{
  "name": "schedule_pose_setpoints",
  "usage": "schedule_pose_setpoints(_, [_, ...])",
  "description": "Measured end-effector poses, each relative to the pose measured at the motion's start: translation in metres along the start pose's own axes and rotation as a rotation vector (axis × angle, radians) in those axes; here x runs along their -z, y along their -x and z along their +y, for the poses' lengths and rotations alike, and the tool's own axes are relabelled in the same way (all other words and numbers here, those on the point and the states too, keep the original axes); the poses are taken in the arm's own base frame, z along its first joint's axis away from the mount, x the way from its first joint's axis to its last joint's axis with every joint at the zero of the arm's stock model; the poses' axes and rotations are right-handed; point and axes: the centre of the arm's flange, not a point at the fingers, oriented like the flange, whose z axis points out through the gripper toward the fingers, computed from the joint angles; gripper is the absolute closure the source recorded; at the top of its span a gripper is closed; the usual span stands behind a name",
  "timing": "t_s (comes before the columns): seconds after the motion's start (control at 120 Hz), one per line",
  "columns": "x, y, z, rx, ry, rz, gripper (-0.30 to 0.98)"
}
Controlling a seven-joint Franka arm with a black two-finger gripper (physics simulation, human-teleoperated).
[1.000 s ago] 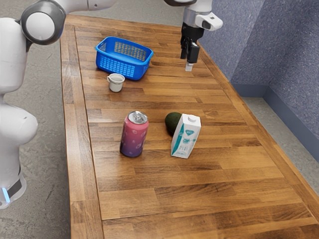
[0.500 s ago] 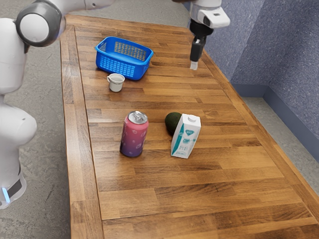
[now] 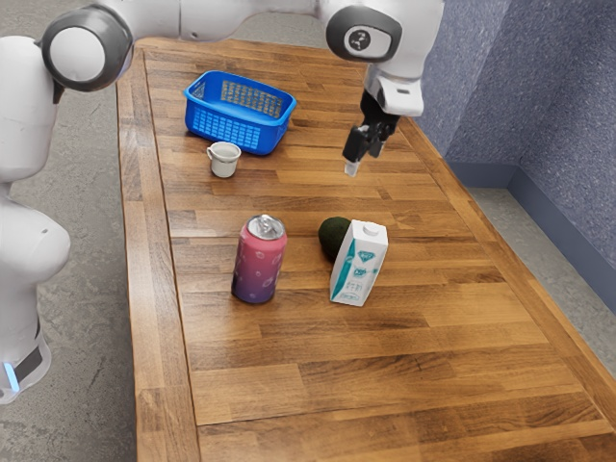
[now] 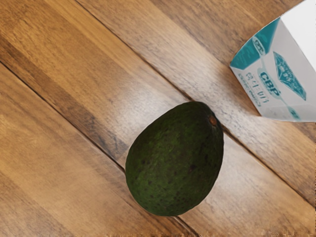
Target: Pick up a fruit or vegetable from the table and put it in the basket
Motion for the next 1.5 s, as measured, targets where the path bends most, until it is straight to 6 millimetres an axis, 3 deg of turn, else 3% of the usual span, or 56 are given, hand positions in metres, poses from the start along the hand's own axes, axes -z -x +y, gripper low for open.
schedule_pose_setpoints(0.267, [-0.021, 0.0, 0.003, -0.075, 0.021, -0.035, 0.0])
schedule_pose_setpoints(0.383, [-0.03, 0.002, -0.002, -0.091, 0.032, -0.035, 0.0])
schedule_pose_setpoints(0.525, [-0.06, 0.004, -0.017, -0.054, 0.045, -0.095, 0.0])
schedule_pose_setpoints(0.633, [-0.06, 0.008, -0.022, -0.019, 0.033, -0.103, 0.0])
schedule_pose_setpoints(0.892, [-0.055, 0.01, -0.019, -0.024, 0.071, 0.002, 0.0])
schedule_pose_setpoints(1.1, [-0.077, 0.014, -0.007, -0.057, 0.148, 0.058, 0.0])
schedule_pose_setpoints(1.258, [-0.091, 0.001, 0.007, -0.119, 0.17, 0.077, 0.0])
schedule_pose_setpoints(1.5, [-0.108, 0.006, 0.01, -0.199, 0.166, 0.081, 0.0])
